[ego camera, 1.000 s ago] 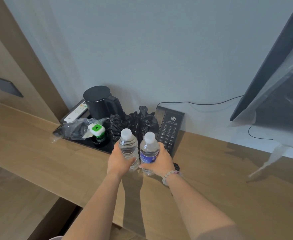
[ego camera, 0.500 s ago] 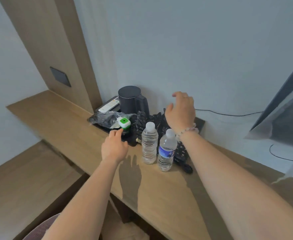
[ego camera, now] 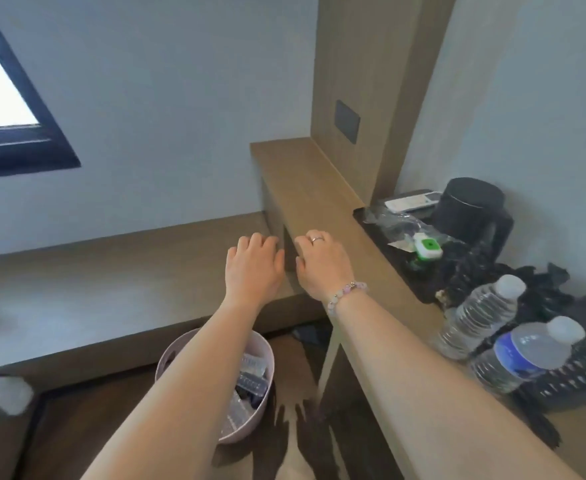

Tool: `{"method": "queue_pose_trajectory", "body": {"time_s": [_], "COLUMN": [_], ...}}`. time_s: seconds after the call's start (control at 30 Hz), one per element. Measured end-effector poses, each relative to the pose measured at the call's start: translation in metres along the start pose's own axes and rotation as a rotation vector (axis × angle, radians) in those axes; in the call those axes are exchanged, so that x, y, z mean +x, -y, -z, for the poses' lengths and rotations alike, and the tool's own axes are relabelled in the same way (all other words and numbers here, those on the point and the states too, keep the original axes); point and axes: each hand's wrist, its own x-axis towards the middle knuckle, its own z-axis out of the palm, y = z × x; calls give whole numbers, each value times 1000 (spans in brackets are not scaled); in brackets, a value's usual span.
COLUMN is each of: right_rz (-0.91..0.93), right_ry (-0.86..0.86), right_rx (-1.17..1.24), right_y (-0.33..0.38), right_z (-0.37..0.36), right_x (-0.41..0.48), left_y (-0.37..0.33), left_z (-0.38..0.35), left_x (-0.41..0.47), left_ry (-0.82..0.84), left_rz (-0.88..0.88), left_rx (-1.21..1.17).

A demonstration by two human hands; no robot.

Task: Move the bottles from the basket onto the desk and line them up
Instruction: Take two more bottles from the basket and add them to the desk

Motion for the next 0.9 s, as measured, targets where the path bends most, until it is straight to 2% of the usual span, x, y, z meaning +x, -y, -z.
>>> {"method": "queue_pose_trajectory", "body": {"time_s": [0.2,0.5,0.63,0.9], "right_rz": [134,84,19,-114], "right_ry": [71,234,361,619], "right_rx": [56,128,125,136], "right_y": [80,153,163,127], "right_z": [-56,-151,-203,-332], "right_x": [44,100,102,67], "left_y": [99,228,268,319], "left_z": [-9,-57,-100,-235], "left_x": [0,35,41,4], "left_ry": [17,121,199,382], "left_rz": [166,217,198,408], "left_rx": [-15,-20,-17,-137]}}
